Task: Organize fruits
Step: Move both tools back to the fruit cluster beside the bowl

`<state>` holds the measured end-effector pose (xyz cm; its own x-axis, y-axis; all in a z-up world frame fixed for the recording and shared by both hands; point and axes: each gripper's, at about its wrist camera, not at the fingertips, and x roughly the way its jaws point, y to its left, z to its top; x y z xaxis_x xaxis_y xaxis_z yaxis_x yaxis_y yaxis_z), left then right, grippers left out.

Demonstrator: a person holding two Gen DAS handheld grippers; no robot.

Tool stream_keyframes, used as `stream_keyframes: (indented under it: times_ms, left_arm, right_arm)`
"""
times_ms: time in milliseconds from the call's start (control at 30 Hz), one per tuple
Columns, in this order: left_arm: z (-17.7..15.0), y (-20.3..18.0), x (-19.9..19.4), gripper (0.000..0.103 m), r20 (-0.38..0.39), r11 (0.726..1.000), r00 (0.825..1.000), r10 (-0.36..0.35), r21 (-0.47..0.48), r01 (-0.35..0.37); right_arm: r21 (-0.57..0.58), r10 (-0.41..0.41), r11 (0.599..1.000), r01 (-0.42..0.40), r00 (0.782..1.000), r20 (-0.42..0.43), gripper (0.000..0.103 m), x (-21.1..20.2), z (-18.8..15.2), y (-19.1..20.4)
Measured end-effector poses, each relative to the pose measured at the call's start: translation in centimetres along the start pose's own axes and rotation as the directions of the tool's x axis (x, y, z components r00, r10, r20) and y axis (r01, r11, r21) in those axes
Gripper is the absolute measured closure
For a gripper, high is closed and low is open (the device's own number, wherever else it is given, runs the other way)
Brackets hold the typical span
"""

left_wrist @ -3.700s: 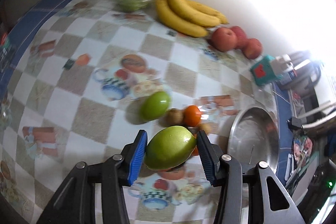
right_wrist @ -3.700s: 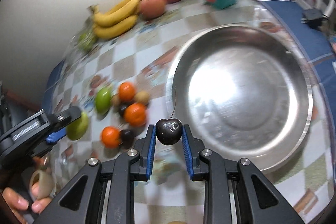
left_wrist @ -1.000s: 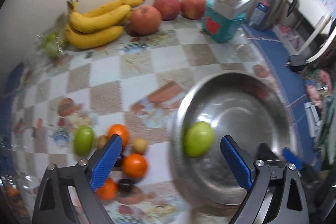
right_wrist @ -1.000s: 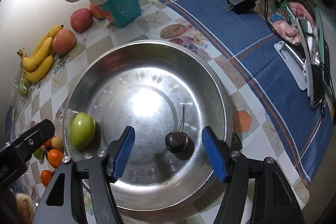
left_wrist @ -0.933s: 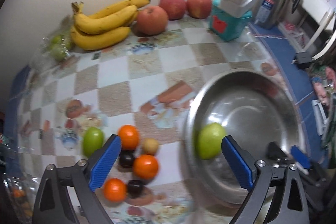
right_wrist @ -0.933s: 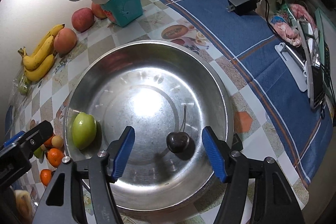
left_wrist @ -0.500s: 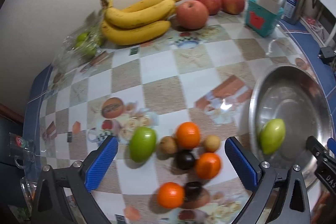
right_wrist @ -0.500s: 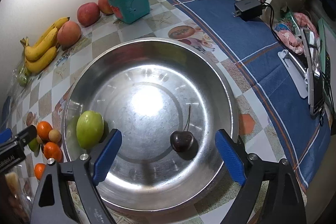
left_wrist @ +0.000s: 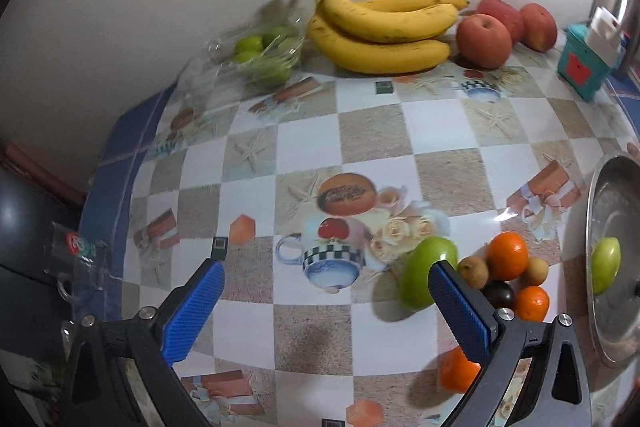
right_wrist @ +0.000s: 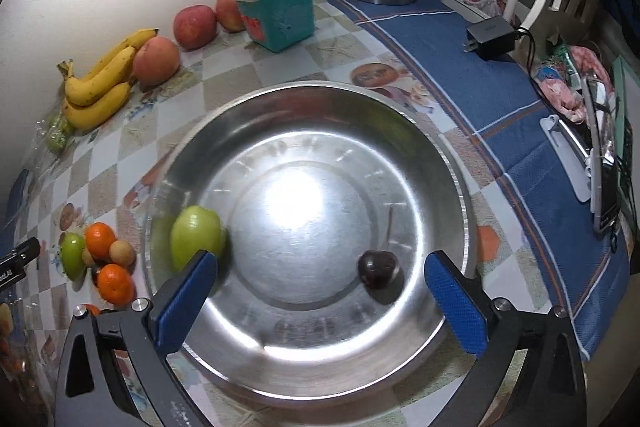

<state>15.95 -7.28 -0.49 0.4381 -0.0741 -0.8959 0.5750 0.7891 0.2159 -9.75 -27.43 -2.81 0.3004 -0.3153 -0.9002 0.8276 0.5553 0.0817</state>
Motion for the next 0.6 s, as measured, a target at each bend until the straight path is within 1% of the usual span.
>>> stream_keyframes:
  times_ms: [67,167,367,533,600]
  left_arm:
    - [-0.2,0.8,0.3,0.000,-0.010,1.000,1.000,-0.005,-0.013,0.005]
    - [-0.3,1.7,0.6,0.000,-0.012,1.000,1.000,-0.003,-0.019,0.002]
    - [-0.6,3.5,1.0,0.000,-0.020,0.999,1.000,-0.009,-0.050,0.008]
    - [-0.6,4.4,1.5,0.000,-0.029,0.997,0.999,-0.020,-0.074,0.018]
    - [-0.6,4.7,1.6,0.000,-0.031,0.996,0.999,-0.020,-0.086,0.018]
  right_arm:
    - [0.002,0.022,1.000,-0.022,1.000,-0.006,0.000,-0.1,0.0,0.3]
    - [-0.001,0.077,0.997,-0.077,0.997,-0.009,0.000,-0.4,0.0,1.2]
    - [-0.058,0.115,0.992,-0.114,0.993,0.019,0.000,-1.6,0.2,4.1]
    - [-0.128,0.166,0.979,-0.158,0.984,0.057,0.000,-3.0,1.1,8.0]
    - [-0.166,0.187,0.970,-0.175,0.981,0.055,0.000,-3.2,1.2,9.7]
